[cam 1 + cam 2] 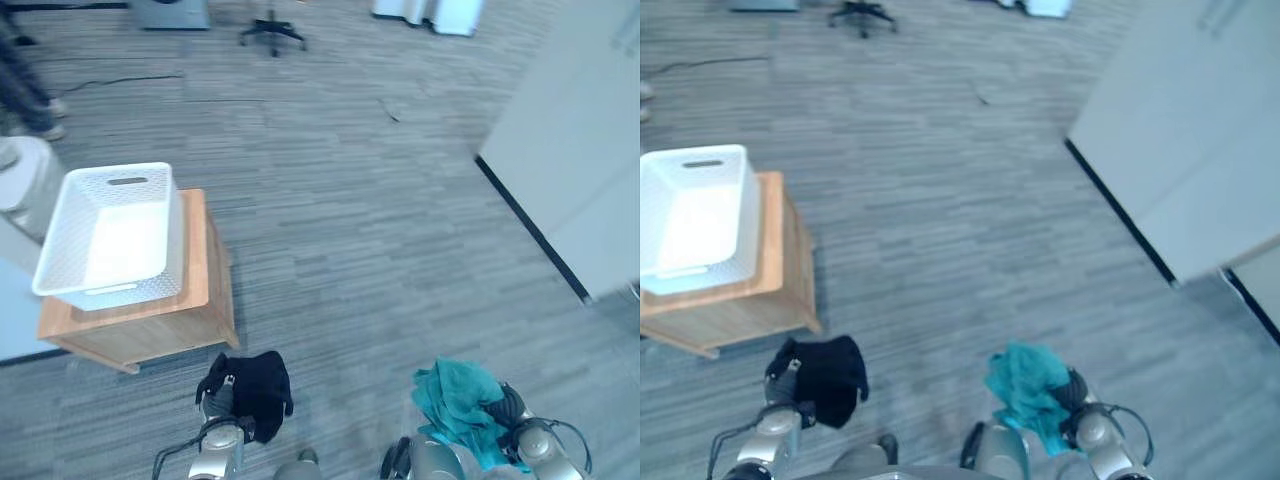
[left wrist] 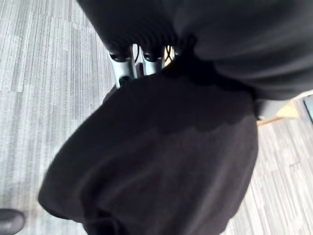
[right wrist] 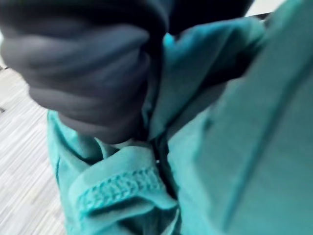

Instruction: Tidy up the quilt and then pick up the clothes from the bed and put them into the laundry hamper.

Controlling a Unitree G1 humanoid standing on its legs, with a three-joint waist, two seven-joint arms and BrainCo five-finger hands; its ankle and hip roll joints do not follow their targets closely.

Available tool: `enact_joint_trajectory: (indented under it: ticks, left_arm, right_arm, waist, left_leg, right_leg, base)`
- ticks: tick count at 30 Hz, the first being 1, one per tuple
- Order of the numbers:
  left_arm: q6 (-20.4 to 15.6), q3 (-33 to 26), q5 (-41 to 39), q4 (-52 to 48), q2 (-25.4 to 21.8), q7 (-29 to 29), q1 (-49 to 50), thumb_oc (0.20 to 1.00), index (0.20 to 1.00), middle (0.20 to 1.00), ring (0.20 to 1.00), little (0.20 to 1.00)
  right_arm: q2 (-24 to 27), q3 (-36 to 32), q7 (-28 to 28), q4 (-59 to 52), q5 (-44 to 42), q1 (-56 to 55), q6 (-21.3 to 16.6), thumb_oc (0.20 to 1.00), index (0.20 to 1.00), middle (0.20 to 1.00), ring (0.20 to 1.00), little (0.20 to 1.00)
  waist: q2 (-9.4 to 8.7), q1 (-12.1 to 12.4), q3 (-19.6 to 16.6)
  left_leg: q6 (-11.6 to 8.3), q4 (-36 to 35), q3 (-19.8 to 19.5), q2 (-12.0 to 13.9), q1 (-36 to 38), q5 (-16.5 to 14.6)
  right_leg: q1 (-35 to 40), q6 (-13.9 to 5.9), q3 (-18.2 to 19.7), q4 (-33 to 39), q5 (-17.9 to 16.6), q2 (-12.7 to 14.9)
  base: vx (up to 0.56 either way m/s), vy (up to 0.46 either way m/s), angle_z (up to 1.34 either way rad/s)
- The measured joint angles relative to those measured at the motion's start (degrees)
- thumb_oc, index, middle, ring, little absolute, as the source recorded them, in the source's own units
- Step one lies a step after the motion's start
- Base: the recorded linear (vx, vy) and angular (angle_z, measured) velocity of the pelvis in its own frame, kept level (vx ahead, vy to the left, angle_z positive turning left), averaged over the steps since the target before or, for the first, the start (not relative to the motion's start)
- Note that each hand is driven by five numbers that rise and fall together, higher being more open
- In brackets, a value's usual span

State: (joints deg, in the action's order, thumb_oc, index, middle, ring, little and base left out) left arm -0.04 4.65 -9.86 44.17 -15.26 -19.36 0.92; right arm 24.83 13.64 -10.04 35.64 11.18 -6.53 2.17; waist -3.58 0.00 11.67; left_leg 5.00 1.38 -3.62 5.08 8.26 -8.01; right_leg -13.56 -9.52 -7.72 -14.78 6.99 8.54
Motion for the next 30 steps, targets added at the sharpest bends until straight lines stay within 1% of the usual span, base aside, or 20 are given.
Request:
enact_joint_trajectory:
  ticks: [1,2,3,5,6,7,10,12,13,15,16,17,18,19,22,25,26,27,29,30]
  left_arm:
    - [-0.23,0.15,0.15,-0.27,-0.17,-0.04,0.0,0.2,0.2,0.2,0.2,0.2]
    - [-0.56,0.48,1.17,-0.75,-1.6,-0.2,0.38,0.2,0.2,0.2,0.2,0.2]
    - [-0.52,0.96,1.89,-0.25,-2.53,0.01,1.81,0.2,0.2,0.2,0.2,0.2]
    - [0.25,1.71,2.21,1.46,-2.27,0.38,1.44,0.2,0.2,0.2,0.2,0.2]
    - [0.25,2.36,2.34,1.16,-1.74,0.9,1.9,0.2,0.2,0.2,0.2,0.2]
    - [0.26,2.91,2.89,-0.04,-1.19,0.96,3.69,0.2,0.2,0.2,0.2,0.2]
    - [0.14,3.1,4.03,-1.58,1.57,2.04,7.12,0.2,0.2,0.2,0.2,0.2]
    - [0.15,2.97,3.94,-1.94,1.6,2.89,6.17,0.2,0.2,0.2,0.2,0.2]
    - [0.31,2.62,3.78,-4.08,0.9,3.4,5.43,0.2,0.2,0.2,0.2,0.2]
    - [-0.02,2.43,3.76,-5.23,0.38,3.43,3.89,0.2,0.2,0.2,0.2,0.2]
    - [0.12,1.98,3.55,-5.64,0.58,3.33,3.24,0.2,0.2,0.2,0.2,0.2]
    - [0.07,1.9,3.41,-6.09,0.65,3.45,3.7,0.2,0.2,0.2,0.2,0.2]
    - [-0.05,1.62,3.1,-7.86,1.18,3.87,3.56,0.2,0.2,0.2,0.2,0.2]
    - [-0.14,1.78,3.21,-9.04,1.17,3.92,3.01,0.2,0.2,0.2,0.2,0.2]
    - [-0.33,1.62,3.45,-11.75,0.92,4.32,5.19,0.2,0.2,0.2,0.2,0.2]
    - [0.04,0.59,3.96,-11.0,0.55,4.52,5.92,0.2,0.2,0.2,0.2,0.2]
    - [0.16,0.4,3.97,-10.6,0.43,4.48,5.83,0.2,0.2,0.2,0.2,0.2]
    - [0.26,0.25,4.01,-10.59,0.07,4.53,5.86,0.2,0.2,0.2,0.2,0.2]
    - [0.81,0.91,4.06,-9.7,-0.14,4.56,8.49,0.2,0.2,0.2,0.2,0.2]
    - [1.59,2.05,4.21,-7.56,-0.69,4.52,7.82,0.2,0.2,0.2,0.2,0.2]
  right_arm:
    - [-0.01,0.01,-0.12,0.33,-0.01,-0.42,-0.13,0.2,0.2,0.2,0.2,0.2]
    - [-0.35,-0.22,-0.07,0.84,-0.02,-0.76,0.07,0.2,0.2,0.2,0.2,0.2]
    - [-1.56,-0.49,-0.13,1.76,-0.01,-0.57,0.17,0.2,0.2,0.2,0.2,0.2]
    - [-3.19,-1.67,-0.63,3.06,0.01,-1.56,0.17,0.2,0.2,0.2,0.2,0.2]
    - [-3.19,-1.97,-0.63,3.43,0.02,-0.6,0.3,0.2,0.2,0.2,0.2,0.2]
    - [-2.35,-2.19,-0.61,3.04,0.03,0.09,0.14,0.2,0.2,0.2,0.2,0.2]
    - [-0.05,-3.29,-0.18,2.81,0.06,1.35,-0.5,0.2,0.2,0.2,0.2,0.2]
    - [-0.18,-3.05,0.77,2.32,0.06,4.17,-0.51,0.2,0.2,0.2,0.2,0.2]
    - [-0.54,-2.93,0.46,1.31,-0.01,4.57,-0.62,0.2,0.2,0.2,0.2,0.2]
    - [-1.38,-2.66,0.4,0.71,-0.01,4.21,-0.53,0.2,0.2,0.2,0.2,0.2]
    - [-1.85,-1.71,0.41,-0.01,0.0,3.53,-0.69,0.2,0.2,0.2,0.2,0.2]
    - [-2.07,-1.35,0.3,0.03,0.01,4.58,-0.37,0.2,0.2,0.2,0.2,0.2]
    - [-2.26,-1.66,0.31,-0.2,0.01,5.08,-0.22,0.2,0.2,0.2,0.2,0.2]
    - [-2.1,-1.79,0.34,-0.23,0.01,5.01,-0.22,0.2,0.2,0.2,0.2,0.2]
    - [-1.2,-1.58,0.39,-1.02,-0.01,5.25,-0.01,0.2,0.2,0.2,0.2,0.2]
    - [-1.19,-1.48,0.39,-0.54,-0.01,4.5,0.17,0.2,0.2,0.2,0.2,0.2]
    - [-1.24,-1.47,0.36,-0.42,0.0,4.15,0.2,0.2,0.2,0.2,0.2,0.2]
    - [-1.61,-1.5,0.47,-0.31,0.03,3.65,0.17,0.2,0.2,0.2,0.2,0.2]
    - [-2.63,-1.3,0.28,0.72,0.02,3.14,0.06,0.2,0.2,0.2,0.2,0.2]
    - [-2.89,0.18,0.36,0.92,0.05,1.95,0.11,0.2,0.2,0.2,0.2,0.2]
  waist:
    - [0.07,-0.62,0.13]
    - [-3.07,-0.85,-0.12]
    - [-4.07,0.02,-0.07]
    - [-4.18,-1.2,-0.14]
    - [-4.66,-1.31,0.84]
    - [-3.69,-1.39,0.86]
    - [0.93,-2.53,1.83]
    - [0.06,-2.63,2.84]
    - [-1.71,-2.51,4.12]
    - [-2.49,-0.36,5.72]
    - [-4.67,1.78,6.31]
    - [-3.81,2.7,7.13]
    - [-3.85,3.53,8.39]
    - [-4.04,3.31,8.79]
    - [-0.61,4.78,8.8]
    - [1.17,4.71,7.45]
    - [0.5,4.65,7.38]
    - [-0.18,4.69,6.9]
    - [-0.95,4.02,4.66]
    - [-1.81,4.0,4.36]
  left_leg:
    - [0.17,-0.06,-1.58,-0.09,0.35,-0.87]
    - [-3.94,-0.49,-1.5,-0.72,2.31,-1.83]
    - [-7.38,-1.05,-3.33,1.32,3.31,-4.2]
    - [-10.73,0.19,-5.5,4.49,2.39,-6.02]
    - [-11.49,3.89,-5.0,3.14,0.5,-7.29]
    - [-11.02,3.15,-4.8,2.38,1.3,-7.08]
    - [-11.04,3.3,-6.7,2.46,4.8,-0.21]
    - [-12.13,9.46,-7.39,3.68,1.28,0.97]
    - [-12.84,25.17,-5.55,2.58,-7.32,0.55]
    - [-12.19,38.42,-2.01,3.14,-14.74,7.63]
    - [-13.66,48.28,-0.05,3.36,-20.1,12.91]
    - [-13.03,50.71,0.8,2.95,-22.89,10.37]
    - [-11.37,49.69,7.26,2.98,-27.56,4.8]
    - [-10.51,47.32,10.04,2.82,-28.32,4.27]
    - [-8.12,25.81,20.13,2.18,-31.6,6.36]
    - [-7.37,3.58,32.74,3.77,-29.87,7.67]
    - [-5.95,2.97,34.3,3.53,-30.04,8.43]
    - [-4.8,4.68,35.13,3.09,-29.32,8.71]
    - [1.68,4.82,32.88,0.99,-24.0,11.29]
    - [5.03,3.07,31.63,1.29,-20.68,13.29]
  right_leg:
    - [-0.61,-0.46,1.2,3.72,-1.09,0.3]
    - [-0.28,0.88,1.72,10.23,-4.87,1.41]
    - [0.18,0.91,3.03,11.67,-11.12,2.11]
    - [2.51,-0.3,-0.99,9.85,-10.39,0.55]
    - [3.09,0.68,-1.25,9.07,-9.43,0.4]
    - [3.97,4.43,-2.1,8.94,-11.73,-1.06]
    - [5.02,9.05,-6.27,2.4,-4.54,-4.21]
    - [5.05,9.96,-6.26,0.26,-2.82,-5.5]
    - [6.31,11.29,-7.35,2.28,-0.71,-5.69]
    - [8.63,13.94,-7.56,4.49,-1.45,-6.55]
    - [12.03,13.87,-7.76,7.87,-2.94,-6.82]
    - [13.46,14.11,-8.05,9.19,-1.24,-7.14]
    - [17.01,13.06,-8.54,12.8,-1.03,-7.71]
    - [17.46,11.75,-9.09,13.75,-2.04,-7.69]
    - [22.69,10.91,-11.61,18.41,-2.58,-10.23]
    - [27.36,7.53,-14.62,19.42,2.3,-13.0]
    - [28.32,7.63,-14.95,19.27,2.23,-13.27]
    - [29.44,5.54,-15.29,18.92,3.6,-12.89]
    - [30.61,3.77,-14.26,10.68,5.04,-12.48]
    - [27.6,3.18,-14.0,-3.2,5.8,-10.13]
  base:
    - [0.62,-0.297,2.23]
    - [0.64,-0.283,1.45]
    - [0.84,-0.386,1.3]
    - [0.52,-0.251,1.57]
    - [0.55,-0.309,1.52]
    - [0.53,-0.334,0.74]
    - [0.6,-0.443,0.58]
    - [0.37,-0.596,0.57]
    - [0.27,-0.537,0.34]
    - [0.29,-0.309,0.16]
    - [0.5,-0.212,0.1]
    - [0.65,-0.223,0.34]
    - [0.5,-0.044,0.33]
    - [0.53,0.019,0.28]
    - [0.51,0.054,0.12]
    - [0.8,0.101,0.44]
    - [0.43,0.105,0.53]
    - [0.5,0.119,0.52]
    - [0.4,0.08,0.47]
    - [0.32,0.066,0.41]
